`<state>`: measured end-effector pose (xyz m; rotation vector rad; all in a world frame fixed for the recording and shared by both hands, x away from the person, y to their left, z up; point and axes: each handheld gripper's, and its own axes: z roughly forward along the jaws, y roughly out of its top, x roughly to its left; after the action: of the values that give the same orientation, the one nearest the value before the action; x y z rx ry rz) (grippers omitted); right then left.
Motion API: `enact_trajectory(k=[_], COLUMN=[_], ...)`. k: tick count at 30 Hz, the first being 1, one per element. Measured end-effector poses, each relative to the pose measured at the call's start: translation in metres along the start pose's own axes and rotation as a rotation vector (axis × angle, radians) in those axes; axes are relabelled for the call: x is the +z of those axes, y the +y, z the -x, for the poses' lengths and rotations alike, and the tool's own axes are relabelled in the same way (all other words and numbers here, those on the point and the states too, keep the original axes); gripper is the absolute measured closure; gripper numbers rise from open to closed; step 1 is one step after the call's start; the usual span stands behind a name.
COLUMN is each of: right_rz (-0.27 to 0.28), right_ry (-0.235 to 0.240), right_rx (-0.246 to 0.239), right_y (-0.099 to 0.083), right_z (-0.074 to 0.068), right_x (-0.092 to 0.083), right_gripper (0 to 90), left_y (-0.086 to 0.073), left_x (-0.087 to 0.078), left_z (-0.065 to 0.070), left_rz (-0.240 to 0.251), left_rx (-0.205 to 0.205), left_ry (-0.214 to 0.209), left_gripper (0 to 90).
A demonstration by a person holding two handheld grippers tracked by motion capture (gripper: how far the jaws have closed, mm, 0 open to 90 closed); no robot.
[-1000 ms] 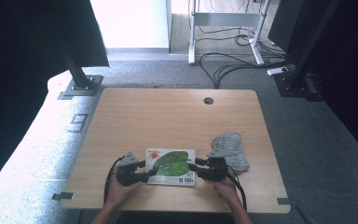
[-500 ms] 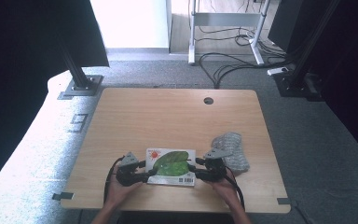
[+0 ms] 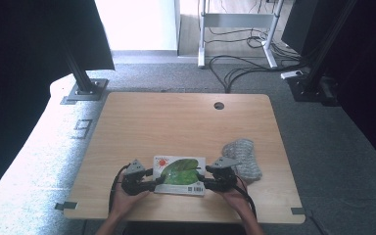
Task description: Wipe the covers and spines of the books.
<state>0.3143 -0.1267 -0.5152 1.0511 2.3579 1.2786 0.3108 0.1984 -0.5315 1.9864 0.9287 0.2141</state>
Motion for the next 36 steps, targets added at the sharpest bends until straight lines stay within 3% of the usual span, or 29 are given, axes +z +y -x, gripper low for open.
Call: enact_trajectory(k=[12,19,23,25,26,27,30,35,36], right_rz=[-0.035,-0.033,-0.055,-0.084,-0.089,-0.093,-0.107,-0.115,-0.117], right_ry=[-0.013,0.012,0.008,-0.04,-0.034,-0.017,-0.02,-0.026,-0.025], right_rx=[-0.073,-0.021,0.044,0.025,0.037,0.052,0.059,0.069,0.07], right_y=[0.004,0.001,-0.001,-0.003,-0.004,-0.005,-0.006,-0.007,-0.008], right_z=[-0.002,0.004,0.008,0.007,0.007,0.007,0.006,0.007,0.007], right_x=[-0.004,-0.002,0.002,0.006,0.008,0.01,0.015,0.016,0.017], right_gripper=[48.5,48.1,46.6,47.7,47.7,47.7,47.0,46.1,45.9], left_y=[0.001,0.0,-0.001,-0.001,-0.002,-0.002,-0.005,-0.004,-0.004], left_x=[-0.002,-0.001,0.003,0.006,0.007,0.008,0.012,0.013,0.013], left_z=[0.001,0.0,0.0,-0.005,-0.009,-0.011,-0.013,-0.013,-0.011], left_rz=[0.01,0.0,-0.034,-0.049,-0.047,-0.054,-0.095,-0.107,-0.105], left_rx=[0.004,0.0,-0.011,-0.075,-0.118,-0.124,-0.124,-0.144,-0.126], left_ry=[-0.001,0.004,-0.002,-0.069,-0.105,-0.111,-0.101,-0.096,-0.06], left_gripper=[46.2,46.2,45.8,38.0,37.5,37.5,37.5,37.2,36.4])
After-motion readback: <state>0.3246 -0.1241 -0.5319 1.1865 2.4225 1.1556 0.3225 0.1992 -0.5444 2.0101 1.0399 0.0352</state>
